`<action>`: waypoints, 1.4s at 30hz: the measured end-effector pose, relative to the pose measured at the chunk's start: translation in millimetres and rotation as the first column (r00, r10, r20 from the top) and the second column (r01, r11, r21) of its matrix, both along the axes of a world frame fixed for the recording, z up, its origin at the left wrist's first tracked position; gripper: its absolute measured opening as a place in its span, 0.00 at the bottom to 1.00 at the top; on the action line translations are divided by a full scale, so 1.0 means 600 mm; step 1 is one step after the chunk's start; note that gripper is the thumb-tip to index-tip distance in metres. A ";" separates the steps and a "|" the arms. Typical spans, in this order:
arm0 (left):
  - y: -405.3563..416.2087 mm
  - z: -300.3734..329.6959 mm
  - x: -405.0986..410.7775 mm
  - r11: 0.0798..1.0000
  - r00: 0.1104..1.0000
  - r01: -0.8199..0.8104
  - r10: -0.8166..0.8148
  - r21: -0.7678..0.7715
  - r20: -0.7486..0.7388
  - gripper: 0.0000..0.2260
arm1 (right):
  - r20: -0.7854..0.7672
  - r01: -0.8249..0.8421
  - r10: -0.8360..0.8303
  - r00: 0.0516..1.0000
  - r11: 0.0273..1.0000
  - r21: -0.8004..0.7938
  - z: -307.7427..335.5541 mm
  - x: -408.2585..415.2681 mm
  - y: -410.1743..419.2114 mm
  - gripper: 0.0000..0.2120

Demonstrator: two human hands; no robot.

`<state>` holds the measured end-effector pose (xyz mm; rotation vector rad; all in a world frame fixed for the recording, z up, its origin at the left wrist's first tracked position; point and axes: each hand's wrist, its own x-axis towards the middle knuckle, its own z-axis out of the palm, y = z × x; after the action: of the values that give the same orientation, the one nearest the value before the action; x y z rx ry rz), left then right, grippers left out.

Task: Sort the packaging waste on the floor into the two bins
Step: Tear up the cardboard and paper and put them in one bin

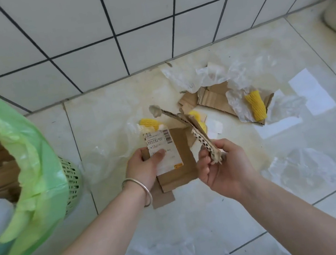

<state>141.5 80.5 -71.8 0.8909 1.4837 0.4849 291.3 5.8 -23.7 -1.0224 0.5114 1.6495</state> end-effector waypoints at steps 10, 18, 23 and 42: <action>-0.002 0.039 -0.019 0.957 0.955 -0.290 0.288 0.026 0.069 0.05 | -0.283 0.076 0.029 0.959 0.932 0.353 -0.018 -0.024 -0.014 0.07; -0.023 0.039 -0.042 0.965 0.977 -0.202 0.211 0.168 -0.035 0.19 | -0.035 -0.184 0.205 0.978 0.930 0.319 -0.032 -0.054 -0.035 0.07; -0.021 0.036 -0.044 0.980 0.983 -0.048 0.080 0.195 -0.164 0.05 | 0.228 -0.396 0.364 0.903 0.912 0.111 -0.040 -0.041 -0.030 0.09; 0.007 0.072 -0.058 0.968 0.990 -0.114 0.130 0.224 -0.061 0.11 | 0.734 -0.845 0.660 0.158 0.475 -0.246 -0.004 -0.001 -0.005 0.14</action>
<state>106.7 84.4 -28.8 1.0032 1.5806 0.7250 291.0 2.9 -25.9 -1.8435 -0.9888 1.7848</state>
